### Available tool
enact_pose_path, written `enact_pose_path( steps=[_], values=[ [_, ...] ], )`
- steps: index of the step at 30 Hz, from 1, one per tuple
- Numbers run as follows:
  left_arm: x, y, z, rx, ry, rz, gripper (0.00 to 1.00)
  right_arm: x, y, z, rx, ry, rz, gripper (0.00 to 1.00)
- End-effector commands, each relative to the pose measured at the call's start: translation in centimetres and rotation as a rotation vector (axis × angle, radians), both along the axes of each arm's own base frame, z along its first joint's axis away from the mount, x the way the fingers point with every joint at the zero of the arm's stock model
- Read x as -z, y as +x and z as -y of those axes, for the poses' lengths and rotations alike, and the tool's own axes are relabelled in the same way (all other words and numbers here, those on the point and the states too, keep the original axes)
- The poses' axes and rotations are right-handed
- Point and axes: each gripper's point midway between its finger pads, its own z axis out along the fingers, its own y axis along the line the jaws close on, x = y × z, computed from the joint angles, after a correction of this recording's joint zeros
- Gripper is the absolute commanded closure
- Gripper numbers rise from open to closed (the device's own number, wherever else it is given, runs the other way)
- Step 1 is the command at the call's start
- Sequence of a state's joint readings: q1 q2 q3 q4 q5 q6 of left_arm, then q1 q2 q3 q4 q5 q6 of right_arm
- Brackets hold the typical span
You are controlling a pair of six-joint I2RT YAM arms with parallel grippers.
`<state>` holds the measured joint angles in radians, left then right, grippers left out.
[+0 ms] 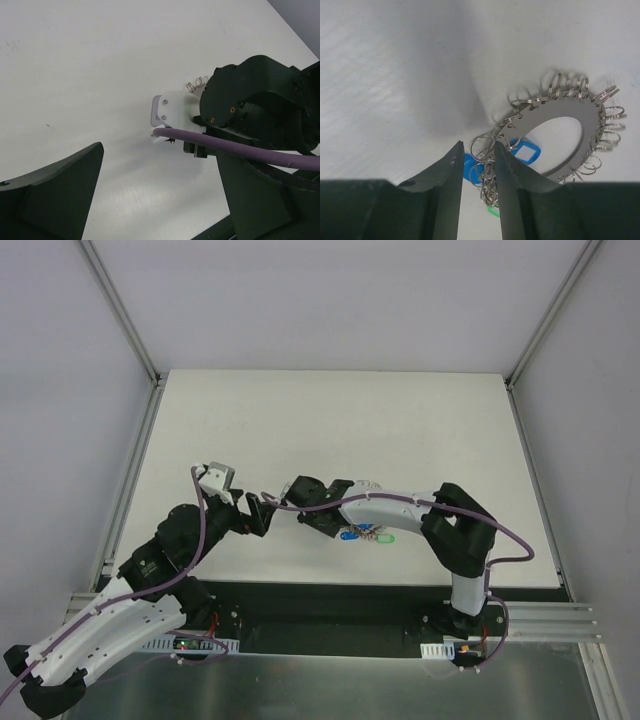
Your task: Put the keys on the keyring
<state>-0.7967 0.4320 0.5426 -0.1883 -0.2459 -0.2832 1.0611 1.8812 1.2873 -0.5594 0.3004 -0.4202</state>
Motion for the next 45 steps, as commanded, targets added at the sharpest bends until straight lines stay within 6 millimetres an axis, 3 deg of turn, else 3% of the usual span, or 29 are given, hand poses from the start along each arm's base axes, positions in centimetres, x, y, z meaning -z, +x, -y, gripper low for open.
enact_pose_path(
  steps=[1,2,7,9,12,16,21,33,41,45],
  values=[
    [-2.8,0.2,-2.1,-0.076,0.016,0.062,0.04,-2.7,-0.6,-2.7,0.056,0.131,-0.008,0.63],
    [-3.0,0.3,-2.4,-0.084,0.019,0.067,0.02,-3.0,-0.5,-2.5,0.065,0.139,0.001,0.58],
    [-3.9,0.2,-2.8,-0.080,0.065,0.081,0.01,-5.4,1.1,-0.4,0.168,0.260,0.012,0.57],
    [-4.2,0.3,-3.1,-0.093,0.080,0.084,0.01,-4.9,0.9,1.0,0.208,0.290,-0.018,0.55],
    [-4.0,0.5,-3.1,-0.096,0.104,0.074,0.01,-5.8,2.0,2.5,0.298,0.401,-0.032,0.54],
    [-3.2,1.0,-2.6,-0.090,0.120,0.038,0.01,-5.0,3.4,5.0,0.424,0.526,-0.070,0.54],
    [-2.2,1.5,-2.2,-0.067,0.104,-0.020,0.01,-3.9,3.7,4.9,0.437,0.551,-0.126,0.54],
    [-1.2,2.3,-4.2,-0.140,0.106,-0.035,0.01,0.1,5.6,4.6,0.468,0.415,-0.104,0.48],
    [-0.7,2.4,-4.2,-0.133,0.096,-0.056,0.01,2.8,4.5,3.7,0.417,0.272,-0.114,0.47],
    [-0.5,2.6,-4.3,-0.132,0.085,-0.073,0.01,3.4,4.0,3.9,0.421,0.255,-0.140,0.56]
  ],
)
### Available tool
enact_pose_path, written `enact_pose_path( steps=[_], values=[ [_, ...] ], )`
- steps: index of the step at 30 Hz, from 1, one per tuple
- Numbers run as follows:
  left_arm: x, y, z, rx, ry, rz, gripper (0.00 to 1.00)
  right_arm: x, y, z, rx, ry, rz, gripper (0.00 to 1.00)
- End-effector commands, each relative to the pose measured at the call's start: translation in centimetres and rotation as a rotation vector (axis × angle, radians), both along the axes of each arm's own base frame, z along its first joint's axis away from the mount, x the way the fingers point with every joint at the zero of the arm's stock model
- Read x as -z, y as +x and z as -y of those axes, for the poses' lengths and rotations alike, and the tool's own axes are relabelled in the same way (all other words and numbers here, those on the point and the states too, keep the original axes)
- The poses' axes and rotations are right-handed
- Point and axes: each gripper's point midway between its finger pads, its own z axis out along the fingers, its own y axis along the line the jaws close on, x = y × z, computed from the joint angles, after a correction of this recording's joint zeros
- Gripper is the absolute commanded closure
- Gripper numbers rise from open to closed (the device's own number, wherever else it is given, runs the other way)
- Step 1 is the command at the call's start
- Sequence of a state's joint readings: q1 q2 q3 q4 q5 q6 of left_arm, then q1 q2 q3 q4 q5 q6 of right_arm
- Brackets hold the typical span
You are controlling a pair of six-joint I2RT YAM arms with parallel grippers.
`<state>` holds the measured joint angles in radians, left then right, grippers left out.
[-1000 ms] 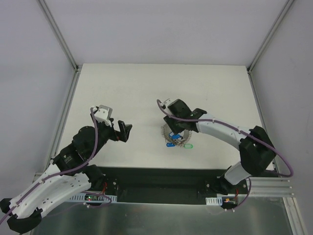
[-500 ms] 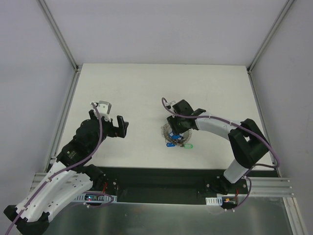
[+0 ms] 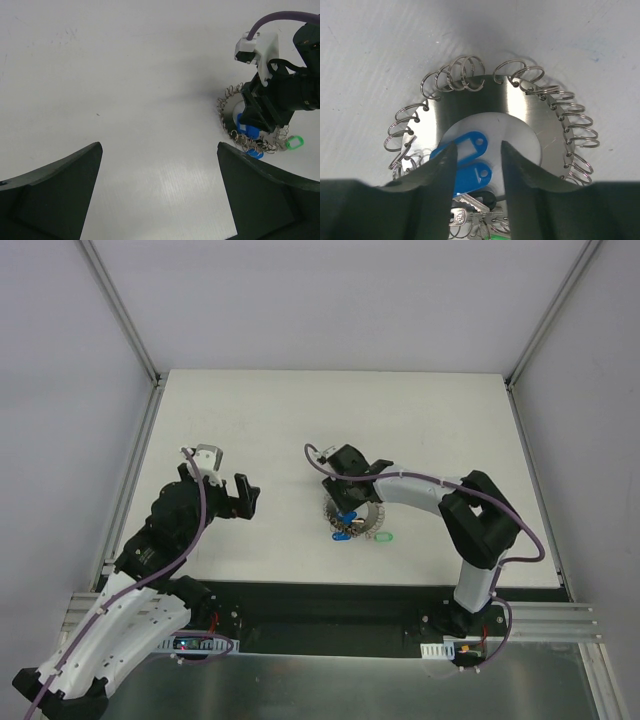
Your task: Put the keys on the keyring
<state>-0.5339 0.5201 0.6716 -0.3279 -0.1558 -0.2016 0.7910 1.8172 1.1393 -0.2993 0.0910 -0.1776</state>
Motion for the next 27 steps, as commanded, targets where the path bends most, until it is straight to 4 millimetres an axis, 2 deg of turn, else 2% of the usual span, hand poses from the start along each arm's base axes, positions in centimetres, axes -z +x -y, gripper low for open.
enact_pose_path(
  steps=[1,4,7,11,13,16,20,27],
  values=[
    [0.1,0.0,0.4,0.023,-0.033,-0.016,0.01,2.0,-1.4,1.4,-0.005,-0.082,-0.068,0.63],
    [0.3,0.1,0.5,0.026,-0.037,-0.024,0.01,1.7,-1.0,1.5,-0.004,-0.089,-0.052,0.72],
    [0.3,0.1,0.4,0.024,-0.045,-0.027,0.01,1.2,0.5,2.5,0.027,-0.106,-0.015,0.73],
    [0.3,0.2,0.4,0.026,-0.053,-0.031,0.01,-0.8,3.5,3.8,0.104,-0.106,0.068,0.69],
    [0.4,0.2,0.5,0.029,-0.059,-0.036,0.01,-2.8,4.7,3.9,0.146,-0.088,0.126,0.62],
    [0.5,0.4,0.5,0.028,-0.067,-0.042,0.01,-5.1,4.6,3.2,0.231,0.004,0.145,0.55],
    [0.5,0.5,0.5,0.025,-0.079,-0.041,0.01,-6.1,3.7,2.4,0.342,0.113,0.127,0.49],
    [0.3,0.3,0.8,0.043,-0.096,-0.034,0.01,-3.9,2.6,0.7,0.490,0.152,0.063,0.43]
  ],
)
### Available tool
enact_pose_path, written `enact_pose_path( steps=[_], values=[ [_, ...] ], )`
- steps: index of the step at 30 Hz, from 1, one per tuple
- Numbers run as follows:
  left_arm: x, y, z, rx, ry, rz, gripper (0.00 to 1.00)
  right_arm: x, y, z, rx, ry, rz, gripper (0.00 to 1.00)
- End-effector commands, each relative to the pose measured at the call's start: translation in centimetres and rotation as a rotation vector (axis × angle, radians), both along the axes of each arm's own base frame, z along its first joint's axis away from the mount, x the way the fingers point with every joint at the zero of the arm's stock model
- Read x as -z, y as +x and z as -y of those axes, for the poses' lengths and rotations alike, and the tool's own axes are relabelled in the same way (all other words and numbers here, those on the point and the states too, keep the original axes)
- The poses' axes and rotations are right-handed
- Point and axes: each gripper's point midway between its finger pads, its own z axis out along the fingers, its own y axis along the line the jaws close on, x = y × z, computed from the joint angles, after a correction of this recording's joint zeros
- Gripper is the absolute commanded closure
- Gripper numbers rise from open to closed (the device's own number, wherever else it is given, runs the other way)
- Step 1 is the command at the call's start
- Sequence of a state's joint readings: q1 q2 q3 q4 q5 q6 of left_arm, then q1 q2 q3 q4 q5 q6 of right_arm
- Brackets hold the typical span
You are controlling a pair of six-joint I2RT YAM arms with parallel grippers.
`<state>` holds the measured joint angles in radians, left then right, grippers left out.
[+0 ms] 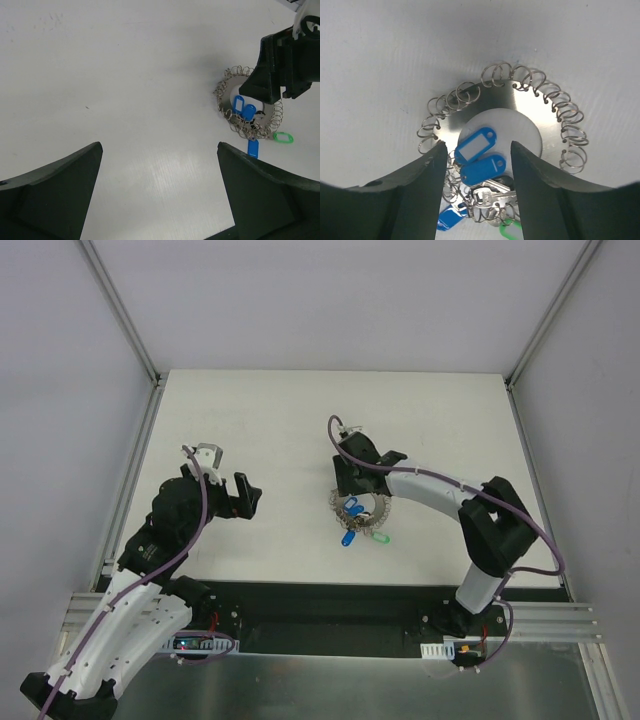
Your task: Put the keys on the keyring
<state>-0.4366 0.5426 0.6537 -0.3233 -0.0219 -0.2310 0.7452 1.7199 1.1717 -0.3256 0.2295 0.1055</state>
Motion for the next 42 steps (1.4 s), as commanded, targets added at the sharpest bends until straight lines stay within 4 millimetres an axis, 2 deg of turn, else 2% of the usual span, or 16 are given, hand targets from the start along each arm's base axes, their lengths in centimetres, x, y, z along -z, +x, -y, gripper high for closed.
enact_pose_path(
  steps=[1,14,17,18,21,27,30,34,38,40,41,42],
  values=[
    [-0.8,0.0,0.6,0.023,-0.048,0.028,0.01,1.1,-0.6,-0.8,0.166,0.056,-0.036,0.43],
    [-0.8,-0.1,0.9,0.037,-0.055,0.027,0.01,7.1,-2.5,0.4,0.264,-0.036,-0.112,0.46],
    [-0.7,-0.1,1.0,0.041,-0.055,0.024,0.01,7.7,-2.8,0.1,0.232,-0.030,-0.123,0.55],
    [-0.6,-0.1,1.1,0.043,-0.054,0.021,0.01,7.7,-2.7,0.2,0.222,-0.035,-0.117,0.60],
    [-0.4,0.0,1.1,0.044,-0.052,0.015,0.01,6.9,-2.1,0.1,0.202,-0.033,-0.088,0.76],
    [-0.3,0.1,1.2,0.047,-0.049,0.007,0.01,3.9,-0.2,-0.6,0.142,-0.021,-0.005,0.91],
    [0.0,0.1,1.3,0.051,-0.045,-0.004,0.01,2.3,1.4,-0.9,0.121,-0.014,0.045,0.94],
    [0.1,0.2,1.3,0.044,-0.041,-0.007,0.01,0.9,3.5,-0.2,0.126,-0.010,0.087,0.94],
    [0.3,0.4,1.1,0.035,-0.035,-0.009,0.01,-0.4,5.5,1.7,0.159,0.001,0.122,0.93],
    [0.3,0.4,1.1,0.034,-0.034,-0.010,0.01,-1.4,5.8,2.4,0.154,0.004,0.141,0.86],
    [0.4,0.5,1.0,0.028,-0.031,-0.012,0.01,-3.0,6.2,3.2,0.168,0.016,0.173,0.76],
    [0.3,0.5,1.0,0.025,-0.032,-0.011,0.01,-3.6,6.2,3.8,0.168,0.012,0.187,0.71]
  ],
)
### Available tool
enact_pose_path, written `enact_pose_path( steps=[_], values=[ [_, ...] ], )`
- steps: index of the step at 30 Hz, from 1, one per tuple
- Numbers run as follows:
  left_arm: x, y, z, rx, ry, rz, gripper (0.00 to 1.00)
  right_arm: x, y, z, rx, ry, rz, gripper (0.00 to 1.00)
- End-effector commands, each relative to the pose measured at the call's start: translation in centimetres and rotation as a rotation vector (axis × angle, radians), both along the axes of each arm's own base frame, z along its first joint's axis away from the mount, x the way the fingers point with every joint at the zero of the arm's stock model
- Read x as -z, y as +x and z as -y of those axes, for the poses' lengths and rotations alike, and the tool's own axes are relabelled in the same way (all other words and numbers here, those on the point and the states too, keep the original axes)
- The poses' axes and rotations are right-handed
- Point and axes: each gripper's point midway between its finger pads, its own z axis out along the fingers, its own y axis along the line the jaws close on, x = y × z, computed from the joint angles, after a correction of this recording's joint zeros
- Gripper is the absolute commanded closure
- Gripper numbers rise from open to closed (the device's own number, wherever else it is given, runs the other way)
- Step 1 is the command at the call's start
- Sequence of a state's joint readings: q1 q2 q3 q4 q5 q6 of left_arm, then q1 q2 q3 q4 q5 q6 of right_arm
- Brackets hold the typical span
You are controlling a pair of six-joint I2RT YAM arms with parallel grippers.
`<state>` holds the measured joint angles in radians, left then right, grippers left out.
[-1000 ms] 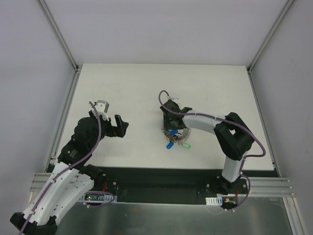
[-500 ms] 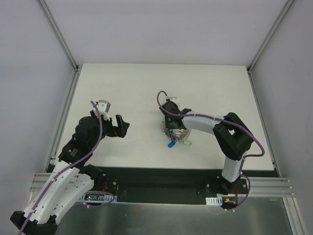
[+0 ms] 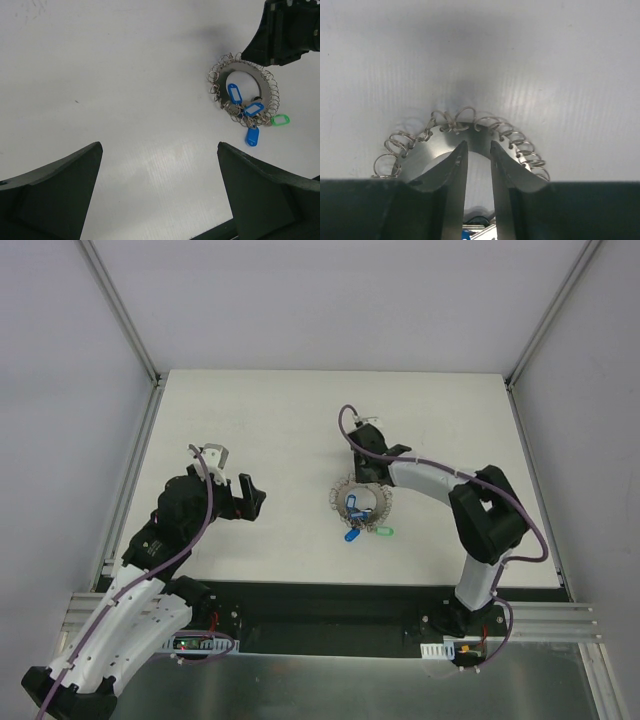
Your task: Put the keys on the keyring
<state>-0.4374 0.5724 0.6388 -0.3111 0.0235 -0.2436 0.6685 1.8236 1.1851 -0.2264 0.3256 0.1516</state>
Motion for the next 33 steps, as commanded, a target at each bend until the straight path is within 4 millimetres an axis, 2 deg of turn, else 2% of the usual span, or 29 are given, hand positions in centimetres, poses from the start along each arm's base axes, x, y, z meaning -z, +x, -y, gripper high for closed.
enact_pose_path(
  steps=[1,2,3,4,5,7,8,11,12,13,14,15,17,18,20,21,22,24,25,28,33],
  values=[
    [-0.9,0.6,0.0,-0.019,-0.019,0.036,0.01,-7.2,1.7,2.8,0.022,0.038,0.160,0.66],
    [-1.0,0.6,-0.1,-0.022,-0.020,0.041,0.01,-7.9,1.7,3.8,0.042,0.037,0.176,0.56],
    [-1.1,0.8,-0.6,-0.049,-0.013,0.049,0.01,-8.3,1.5,4.8,0.060,0.035,0.185,0.52],
    [-1.3,0.8,-0.8,-0.061,-0.015,0.060,0.01,-8.4,1.1,6.9,0.097,0.024,0.184,0.49],
    [-1.6,0.9,-1.3,-0.090,-0.013,0.071,0.01,-10.2,0.8,8.2,0.127,0.040,0.229,0.43],
    [-2.1,0.9,-2.0,-0.130,-0.023,0.094,0.01,-11.6,0.1,11.3,0.193,0.040,0.255,0.39],
    [-2.4,1.0,-2.3,-0.150,-0.025,0.105,0.01,-13.1,-1.0,12.9,0.221,0.050,0.299,0.35],
    [-3.2,1.3,-4.3,-0.266,-0.035,0.149,0.01,-14.6,-3.1,16.8,0.308,0.027,0.347,0.27],
    [-3.5,1.4,-5.3,-0.324,-0.032,0.166,0.01,-16.2,-4.4,18.0,0.333,0.038,0.394,0.25],
    [-4.0,1.2,-5.8,-0.347,-0.044,0.185,0.01,-17.1,-5.1,19.1,0.363,0.034,0.422,0.19],
    [-4.2,1.2,-6.3,-0.372,-0.044,0.196,0.01,-17.4,-6.0,20.2,0.393,0.013,0.443,0.16],
    [-4.6,1.2,-7.1,-0.413,-0.043,0.213,0.01,-19.0,-7.4,21.3,0.415,0.022,0.493,0.13],
    [-5.4,0.9,-7.9,-0.458,-0.059,0.241,0.01,-20.0,-8.9,23.1,0.465,-0.008,0.539,0.06],
    [-5.8,0.8,-8.2,-0.466,-0.059,0.252,0.01,-20.9,-10.3,23.9,0.483,0.002,0.581,0.04],
    [-7.0,0.5,-8.5,-0.457,-0.042,0.293,0.01,-21.6,-11.8,25.1,0.510,-0.014,0.625,0.02],
    [-7.6,0.2,-8.8,-0.463,-0.044,0.315,0.01,-21.3,-12.4,25.6,0.517,-0.024,0.632,0.00],
    [-8.0,0.1,-9.4,-0.491,-0.050,0.333,0.01,-22.1,-13.5,26.1,0.530,-0.005,0.678,0.00],
    [-8.7,-0.3,-9.9,-0.511,-0.063,0.366,0.01,-21.6,-14.3,26.8,0.535,-0.021,0.698,0.03],
    [-9.0,-0.4,-9.9,-0.502,-0.064,0.380,0.01,-22.1,-15.2,27.4,0.555,-0.013,0.736,0.04],
    [-8.6,-0.5,-9.9,-0.494,-0.059,0.396,0.01,-21.7,-16.2,28.3,0.580,-0.025,0.767,0.04],
    [-7.7,-0.4,-9.2,-0.460,-0.062,0.381,0.01,-21.8,-16.6,28.4,0.579,-0.011,0.786,0.04]
  ],
)
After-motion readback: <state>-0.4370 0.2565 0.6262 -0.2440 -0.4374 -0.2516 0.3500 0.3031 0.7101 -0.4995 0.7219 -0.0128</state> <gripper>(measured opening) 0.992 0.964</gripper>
